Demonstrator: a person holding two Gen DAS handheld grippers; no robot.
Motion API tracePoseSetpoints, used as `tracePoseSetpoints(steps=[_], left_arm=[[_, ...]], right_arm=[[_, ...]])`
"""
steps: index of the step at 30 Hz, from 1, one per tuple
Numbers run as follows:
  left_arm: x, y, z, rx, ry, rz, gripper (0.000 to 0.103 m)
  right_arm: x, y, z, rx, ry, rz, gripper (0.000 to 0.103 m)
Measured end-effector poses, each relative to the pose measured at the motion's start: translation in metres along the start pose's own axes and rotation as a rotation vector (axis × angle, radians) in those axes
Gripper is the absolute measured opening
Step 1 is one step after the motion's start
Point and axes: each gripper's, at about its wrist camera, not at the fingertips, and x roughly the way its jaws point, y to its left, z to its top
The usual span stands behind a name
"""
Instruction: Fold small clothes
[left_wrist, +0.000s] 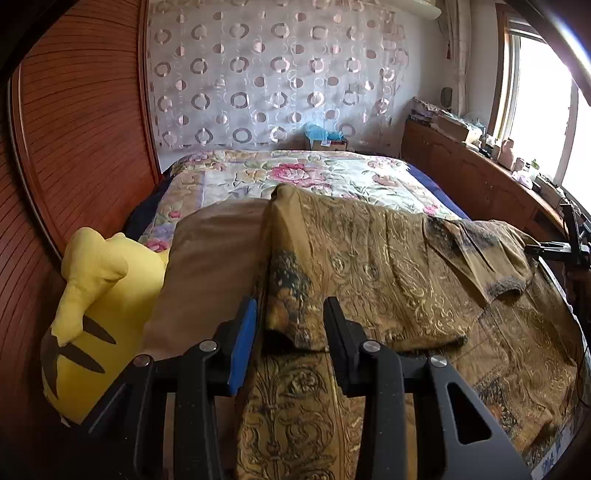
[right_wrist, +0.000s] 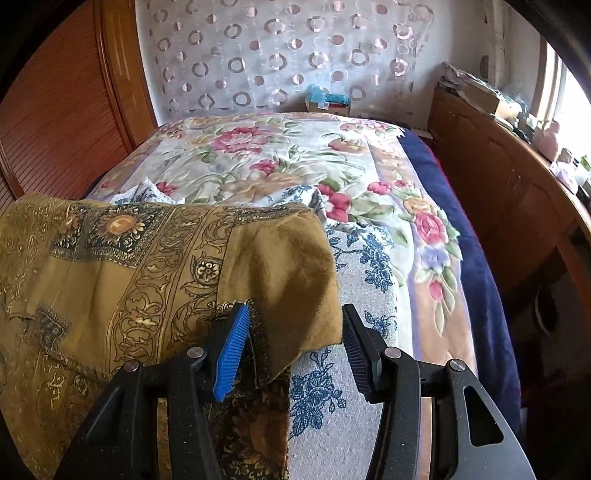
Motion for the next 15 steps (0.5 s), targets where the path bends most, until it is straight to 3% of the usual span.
tracePoseSetpoints(steps=[10, 15], left_arm=[[-0.016, -0.003, -0.014, -0.002, 0.011, -0.023, 0.039], [-0.003, -0.005, -0.016, 0.002, 0.043, -0.025, 0.039]], right_arm=[[0.003, -0.003, -0.003, 0.008, -0.014, 0.004, 0.052], [0.004, -0.003, -0.004, 0.010, -0.022, 0.001, 0.052]])
